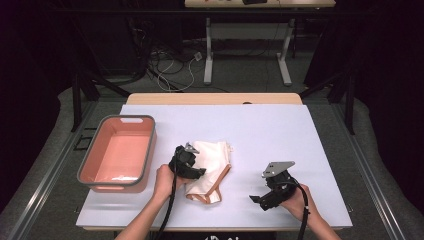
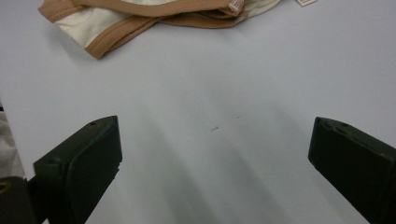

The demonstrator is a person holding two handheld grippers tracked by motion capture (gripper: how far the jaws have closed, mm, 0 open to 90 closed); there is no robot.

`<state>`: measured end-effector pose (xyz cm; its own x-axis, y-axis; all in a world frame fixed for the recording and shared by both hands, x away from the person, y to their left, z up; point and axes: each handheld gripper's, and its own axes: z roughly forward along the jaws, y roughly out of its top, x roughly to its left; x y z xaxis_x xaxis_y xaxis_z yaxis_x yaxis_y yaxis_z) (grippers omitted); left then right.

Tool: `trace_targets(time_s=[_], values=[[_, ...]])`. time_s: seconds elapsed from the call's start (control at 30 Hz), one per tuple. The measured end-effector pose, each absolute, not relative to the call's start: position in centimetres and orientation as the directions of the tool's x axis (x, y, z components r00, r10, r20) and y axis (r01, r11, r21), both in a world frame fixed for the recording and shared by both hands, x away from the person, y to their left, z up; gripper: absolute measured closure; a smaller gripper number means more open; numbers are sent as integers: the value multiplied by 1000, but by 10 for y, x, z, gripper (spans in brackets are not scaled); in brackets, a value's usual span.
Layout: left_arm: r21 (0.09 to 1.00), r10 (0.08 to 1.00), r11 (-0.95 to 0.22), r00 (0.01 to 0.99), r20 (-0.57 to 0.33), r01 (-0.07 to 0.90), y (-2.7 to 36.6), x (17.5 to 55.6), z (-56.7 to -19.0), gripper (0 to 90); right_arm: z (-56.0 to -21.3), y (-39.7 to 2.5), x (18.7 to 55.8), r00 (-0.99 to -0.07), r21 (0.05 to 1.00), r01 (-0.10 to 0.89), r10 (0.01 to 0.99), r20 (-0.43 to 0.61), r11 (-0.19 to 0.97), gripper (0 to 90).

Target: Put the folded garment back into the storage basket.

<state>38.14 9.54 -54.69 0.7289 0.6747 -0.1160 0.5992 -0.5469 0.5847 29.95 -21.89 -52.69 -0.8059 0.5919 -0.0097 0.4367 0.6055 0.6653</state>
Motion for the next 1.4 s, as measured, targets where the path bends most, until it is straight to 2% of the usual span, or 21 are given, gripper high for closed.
trace_targets(time_s=[0.27,0.43,0.8,1.07,1.4], values=[[587,651,-545,743,-152,598,94,380,-547,729,-527,-219,300,-809,664,433,587,-12,610,27],[592,647,-548,748,-148,591,94,380,-546,775,-527,-219,300,-810,664,431,586,-14,611,27],[586,645,-581,759,-90,564,90,377,-543,795,-529,-218,299,-815,660,427,579,-14,618,19],[592,638,-584,765,-88,555,92,377,-541,802,-533,-217,301,-827,637,440,563,12,633,0],[559,612,-644,790,-36,523,88,377,-534,776,-532,-216,300,-831,636,428,557,-3,642,0]])
